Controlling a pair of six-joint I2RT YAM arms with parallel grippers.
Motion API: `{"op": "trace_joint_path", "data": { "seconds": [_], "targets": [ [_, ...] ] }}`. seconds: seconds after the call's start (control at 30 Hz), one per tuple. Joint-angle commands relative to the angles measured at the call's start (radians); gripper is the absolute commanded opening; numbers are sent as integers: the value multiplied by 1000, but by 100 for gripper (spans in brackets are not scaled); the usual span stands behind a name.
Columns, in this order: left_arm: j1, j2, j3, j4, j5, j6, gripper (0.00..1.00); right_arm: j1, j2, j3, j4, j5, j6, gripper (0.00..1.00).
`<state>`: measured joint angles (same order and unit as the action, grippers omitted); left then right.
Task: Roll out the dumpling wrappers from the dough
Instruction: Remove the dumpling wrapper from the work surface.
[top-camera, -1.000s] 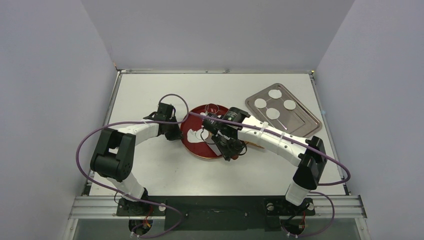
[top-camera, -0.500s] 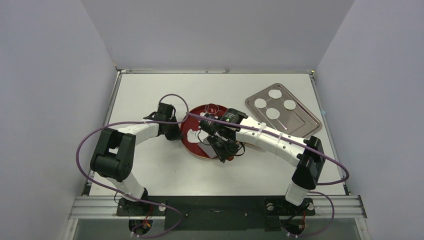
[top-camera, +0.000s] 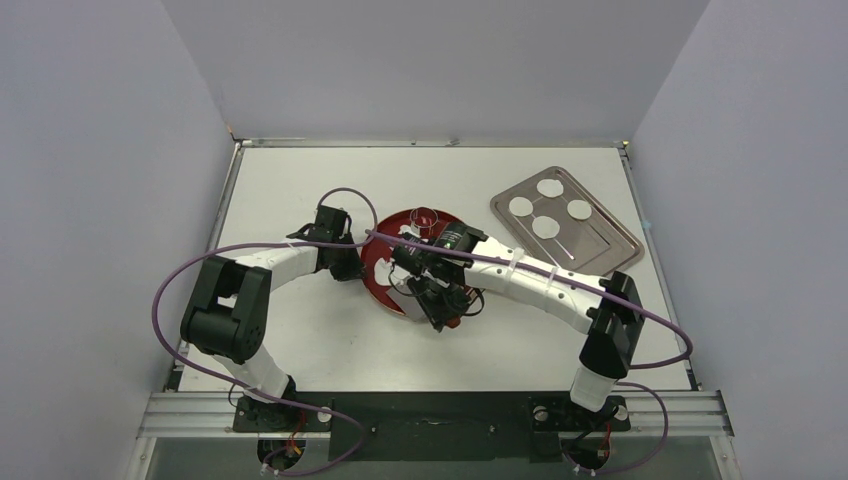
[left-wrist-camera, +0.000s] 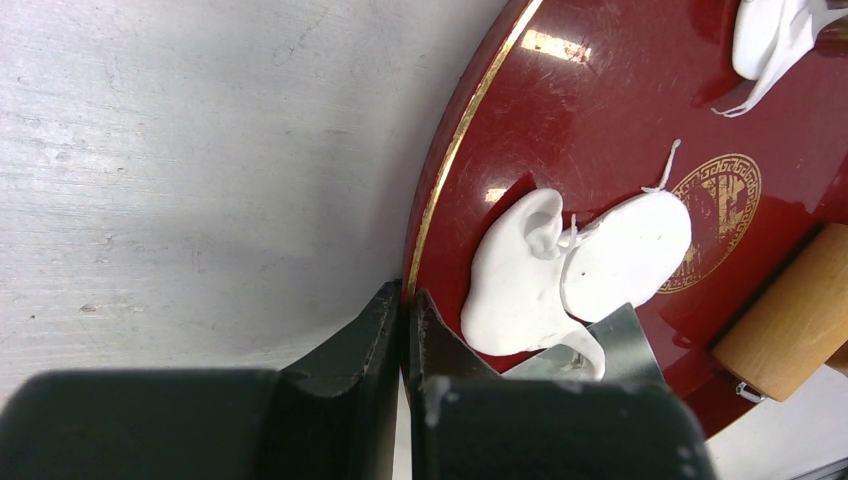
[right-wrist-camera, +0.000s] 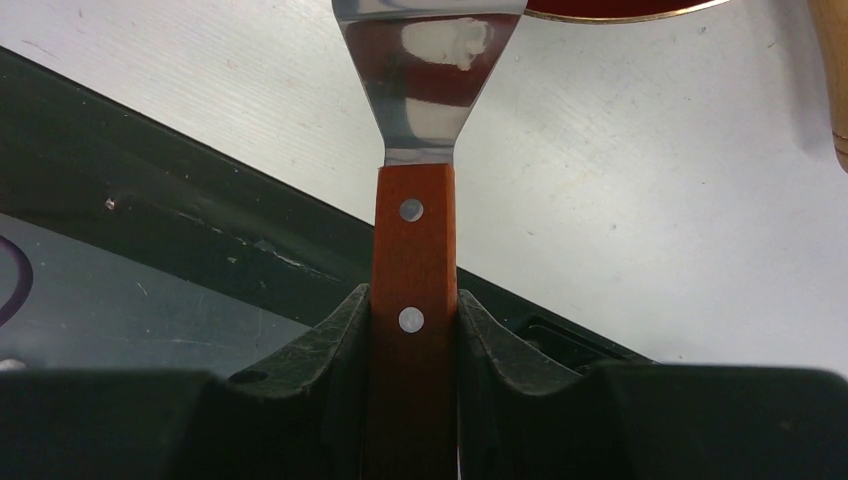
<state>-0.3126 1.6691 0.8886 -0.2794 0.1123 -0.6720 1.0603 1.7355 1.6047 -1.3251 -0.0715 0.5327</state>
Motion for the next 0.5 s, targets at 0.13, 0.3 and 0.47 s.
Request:
{"op": "trace_joint_path", "data": {
  "seconds": [0.13,0.3,0.47],
  "targets": [
    [-10,-13,-14,-14,11,-7,0,12,39,61,94,-3,1,0],
    [-10,-14,-17,-11,12,-3,0,25,58,95,93,-9,6,0],
    [-10,-14,-20,-9,12,-3,0,50,57,103,88,-9,19,0]
  ]
}}
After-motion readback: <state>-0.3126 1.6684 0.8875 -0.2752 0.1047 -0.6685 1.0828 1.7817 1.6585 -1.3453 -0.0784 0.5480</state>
